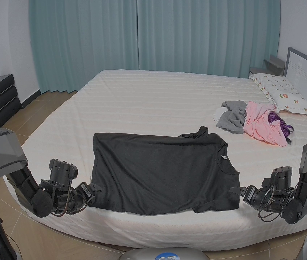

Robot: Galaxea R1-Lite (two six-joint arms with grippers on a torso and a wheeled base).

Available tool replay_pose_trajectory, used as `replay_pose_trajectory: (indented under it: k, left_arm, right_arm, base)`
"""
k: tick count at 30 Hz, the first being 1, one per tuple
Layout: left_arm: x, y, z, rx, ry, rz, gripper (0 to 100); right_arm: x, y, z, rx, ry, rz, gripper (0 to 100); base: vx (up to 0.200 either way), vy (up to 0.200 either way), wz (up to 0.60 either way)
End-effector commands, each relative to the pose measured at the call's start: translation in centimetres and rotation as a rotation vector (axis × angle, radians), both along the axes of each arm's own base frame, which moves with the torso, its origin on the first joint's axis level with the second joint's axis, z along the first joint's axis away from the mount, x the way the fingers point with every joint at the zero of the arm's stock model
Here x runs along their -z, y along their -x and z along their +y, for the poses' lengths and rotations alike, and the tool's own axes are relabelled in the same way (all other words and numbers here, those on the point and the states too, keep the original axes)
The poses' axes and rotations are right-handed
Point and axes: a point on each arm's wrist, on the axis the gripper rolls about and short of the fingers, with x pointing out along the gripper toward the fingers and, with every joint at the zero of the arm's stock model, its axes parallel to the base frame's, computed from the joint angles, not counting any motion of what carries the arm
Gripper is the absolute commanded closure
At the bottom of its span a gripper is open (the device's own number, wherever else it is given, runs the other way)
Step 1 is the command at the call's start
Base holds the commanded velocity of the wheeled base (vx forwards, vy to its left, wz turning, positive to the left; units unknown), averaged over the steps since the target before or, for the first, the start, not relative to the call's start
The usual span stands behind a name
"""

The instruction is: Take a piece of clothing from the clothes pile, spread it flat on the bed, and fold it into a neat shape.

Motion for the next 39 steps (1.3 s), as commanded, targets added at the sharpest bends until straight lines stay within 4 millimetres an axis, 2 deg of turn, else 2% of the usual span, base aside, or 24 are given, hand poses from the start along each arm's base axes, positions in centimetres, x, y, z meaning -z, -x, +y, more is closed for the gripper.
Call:
replay_pose_trajectory:
  k: [1,9,18,26,27,39]
  left_arm:
    - [0.6,0.5,0.8,-0.008,-0.025,0.031,0]
    - [0.9,0.2,1.4,-0.009,-0.044,0.032,0]
    - [3.7,-1.4,0.9,0.0,-0.057,0.071,0]
    - [4.0,-2.6,0.6,-0.005,-0.063,0.031,0]
    - [4.0,-2.7,0.6,-0.006,-0.064,0.03,100]
    - [4.0,-1.7,1.5,-0.026,-0.075,0.057,100]
  right_arm:
    - [0.1,0.0,0.0,0.0,0.0,0.006,0]
    - [0.3,0.0,-0.1,0.001,0.001,0.01,0]
    - [0.4,0.0,-0.1,0.0,0.002,0.013,0]
    - [0.3,0.0,-0.1,0.0,0.002,0.011,0]
    - [0.3,0.0,-0.1,0.002,0.002,0.011,0]
    - [0.4,-0.1,-0.2,0.007,0.002,0.014,0]
  base:
    - [0.0,0.0,0.0]
    - [0.0,0.0,0.0]
    - [0.0,0.0,0.0]
    - [0.0,0.0,0.0]
    - [0.0,0.0,0.0]
    - [0.0,0.0,0.0]
